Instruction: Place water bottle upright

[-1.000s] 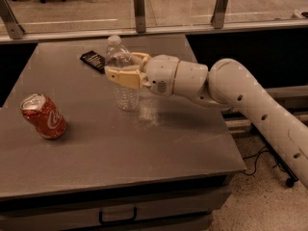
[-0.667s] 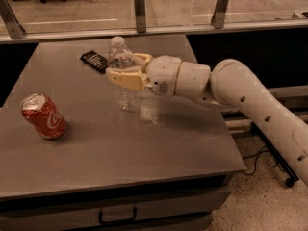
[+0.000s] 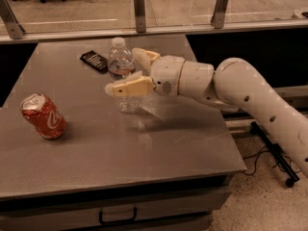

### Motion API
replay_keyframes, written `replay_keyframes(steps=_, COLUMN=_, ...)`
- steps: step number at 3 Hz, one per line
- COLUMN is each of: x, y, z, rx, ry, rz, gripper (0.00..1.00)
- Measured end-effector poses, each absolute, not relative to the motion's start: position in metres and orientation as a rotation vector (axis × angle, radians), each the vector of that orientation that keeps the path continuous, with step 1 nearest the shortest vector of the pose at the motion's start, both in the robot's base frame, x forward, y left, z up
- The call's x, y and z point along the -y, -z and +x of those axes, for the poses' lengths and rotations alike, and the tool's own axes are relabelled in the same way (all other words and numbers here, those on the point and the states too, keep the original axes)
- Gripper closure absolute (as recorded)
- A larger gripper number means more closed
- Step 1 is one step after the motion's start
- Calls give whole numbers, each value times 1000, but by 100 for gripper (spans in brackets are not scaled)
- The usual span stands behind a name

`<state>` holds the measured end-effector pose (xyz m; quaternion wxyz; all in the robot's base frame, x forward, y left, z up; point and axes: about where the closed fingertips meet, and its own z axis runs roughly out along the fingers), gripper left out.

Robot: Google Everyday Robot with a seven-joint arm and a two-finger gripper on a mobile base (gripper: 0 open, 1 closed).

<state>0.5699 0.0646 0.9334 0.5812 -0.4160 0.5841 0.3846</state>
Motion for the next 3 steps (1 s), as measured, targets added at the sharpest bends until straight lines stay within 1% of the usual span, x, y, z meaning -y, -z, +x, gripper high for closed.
replay_keyframes(steps=1, x=-48, y=-934, z=571, rx=-1407, ry=-862, rz=-957, gripper=0)
replay_keyframes(steps=3, x=30, y=-930, z=569, rx=-1587, ry=-682, rz=-847, gripper=0)
